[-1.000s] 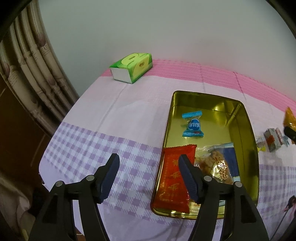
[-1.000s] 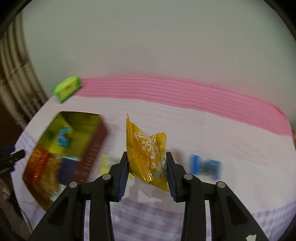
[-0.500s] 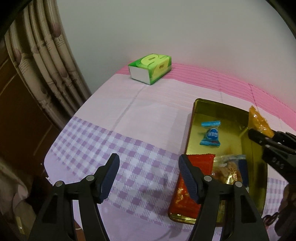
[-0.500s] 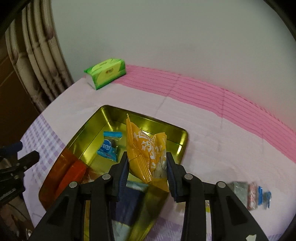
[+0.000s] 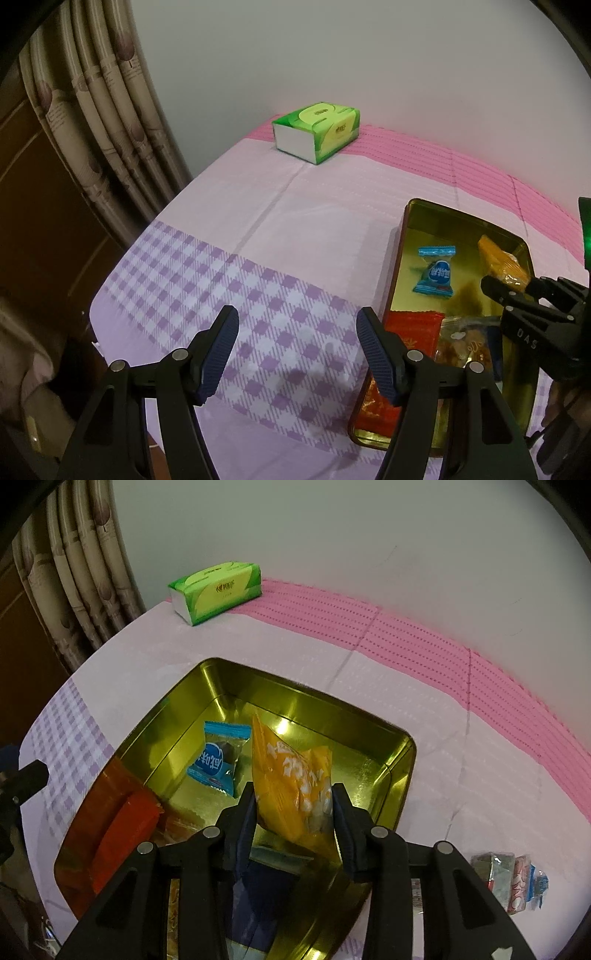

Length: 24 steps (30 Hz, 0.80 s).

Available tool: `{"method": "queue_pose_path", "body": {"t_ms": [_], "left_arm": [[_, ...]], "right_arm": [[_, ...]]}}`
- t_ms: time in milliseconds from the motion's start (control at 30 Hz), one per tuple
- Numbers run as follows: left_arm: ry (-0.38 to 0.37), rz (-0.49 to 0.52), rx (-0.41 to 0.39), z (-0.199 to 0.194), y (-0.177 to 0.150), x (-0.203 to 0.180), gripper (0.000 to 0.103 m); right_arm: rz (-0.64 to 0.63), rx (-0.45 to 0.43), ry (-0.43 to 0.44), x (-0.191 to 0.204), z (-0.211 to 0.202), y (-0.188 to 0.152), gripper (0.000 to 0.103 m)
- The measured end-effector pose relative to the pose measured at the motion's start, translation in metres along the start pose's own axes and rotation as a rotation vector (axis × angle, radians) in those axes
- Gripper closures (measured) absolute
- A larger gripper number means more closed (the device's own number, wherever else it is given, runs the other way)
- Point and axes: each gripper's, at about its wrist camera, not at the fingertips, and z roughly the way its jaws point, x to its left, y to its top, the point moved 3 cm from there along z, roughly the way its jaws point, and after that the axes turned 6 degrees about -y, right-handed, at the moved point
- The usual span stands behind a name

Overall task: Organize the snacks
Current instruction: 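Carry the yellow bag into the tin with the right gripper and release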

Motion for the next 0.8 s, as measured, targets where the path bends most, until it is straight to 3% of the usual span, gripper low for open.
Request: {"method": "queue_pose_path", "body": {"t_ms": [500,800], "left_arm": [[-0.002,0.004,0.006,0.000,-0.002,-0.001,0.036],[-0.003,0.021,0.009,0.000,-0.003,-0.006,0.036]], "right_arm": [[0.007,-0.004,0.021,0.000,-0.002,-0.001,0.066],[0.035,-0.042,0.050,-0.004,-0.022,-0.002,0.053]]}}
